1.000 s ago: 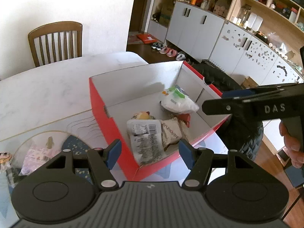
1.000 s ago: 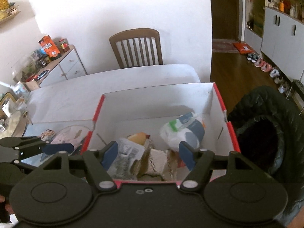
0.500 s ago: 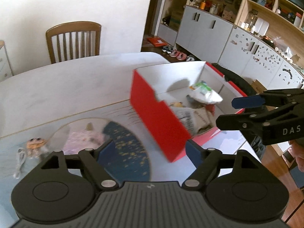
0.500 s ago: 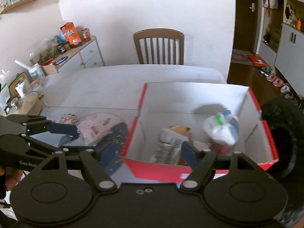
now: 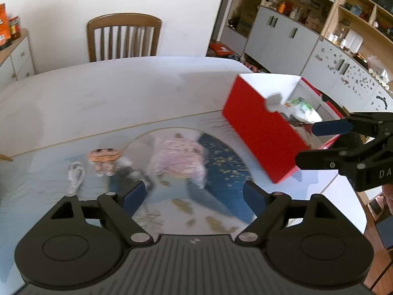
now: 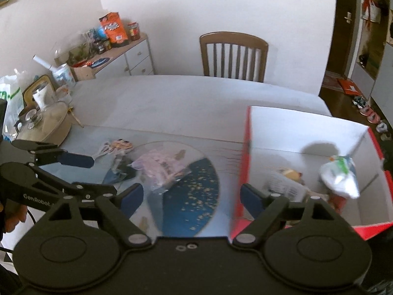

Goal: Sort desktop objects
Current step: 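Withdraw both tools from the box back over the placemat items, then grasp the white USB cable with left tool while right tool grasps the purple snack packet, then carry the USB cable and snack packet over the red box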

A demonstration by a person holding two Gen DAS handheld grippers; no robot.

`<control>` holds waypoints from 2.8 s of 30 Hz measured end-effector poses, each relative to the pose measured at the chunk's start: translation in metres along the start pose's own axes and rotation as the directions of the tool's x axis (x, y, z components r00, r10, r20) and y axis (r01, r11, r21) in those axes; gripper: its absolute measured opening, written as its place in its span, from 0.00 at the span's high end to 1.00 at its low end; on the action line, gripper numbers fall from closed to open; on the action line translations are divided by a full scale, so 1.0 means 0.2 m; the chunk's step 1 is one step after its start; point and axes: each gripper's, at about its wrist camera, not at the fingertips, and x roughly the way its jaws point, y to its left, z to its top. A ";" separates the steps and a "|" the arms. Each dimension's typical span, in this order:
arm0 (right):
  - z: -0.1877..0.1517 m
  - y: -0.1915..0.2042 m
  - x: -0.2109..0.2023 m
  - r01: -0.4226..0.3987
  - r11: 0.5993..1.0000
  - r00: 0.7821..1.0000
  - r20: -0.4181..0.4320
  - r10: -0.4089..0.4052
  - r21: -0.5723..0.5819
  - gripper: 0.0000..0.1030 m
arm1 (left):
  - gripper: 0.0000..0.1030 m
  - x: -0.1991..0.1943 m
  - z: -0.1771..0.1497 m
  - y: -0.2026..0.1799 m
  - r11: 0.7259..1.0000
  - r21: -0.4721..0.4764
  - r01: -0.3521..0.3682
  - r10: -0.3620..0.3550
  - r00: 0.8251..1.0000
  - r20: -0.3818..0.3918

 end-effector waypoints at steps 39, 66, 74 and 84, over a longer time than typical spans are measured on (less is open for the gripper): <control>0.16 0.28 0.82 -0.056 0.955 0.979 -0.202 -0.003 -0.290 0.14 | 0.00 0.40 -0.11 0.71 0.986 -0.051 -0.156 0.154 0.987 -0.037; 0.17 0.32 0.94 -0.072 0.950 0.972 -0.235 -0.002 -0.304 0.43 | 0.73 0.39 -0.14 0.63 0.967 0.038 -0.252 0.252 0.968 0.016; 0.14 0.30 0.87 -0.033 0.967 0.972 -0.233 -0.028 -0.251 0.50 | 0.89 0.38 -0.13 0.63 0.968 0.016 -0.250 0.250 0.968 0.005; 0.09 0.29 0.72 -0.018 0.988 0.972 -0.234 -0.019 -0.156 0.51 | 0.90 0.30 -0.15 0.63 0.976 -0.019 -0.218 0.218 0.976 0.002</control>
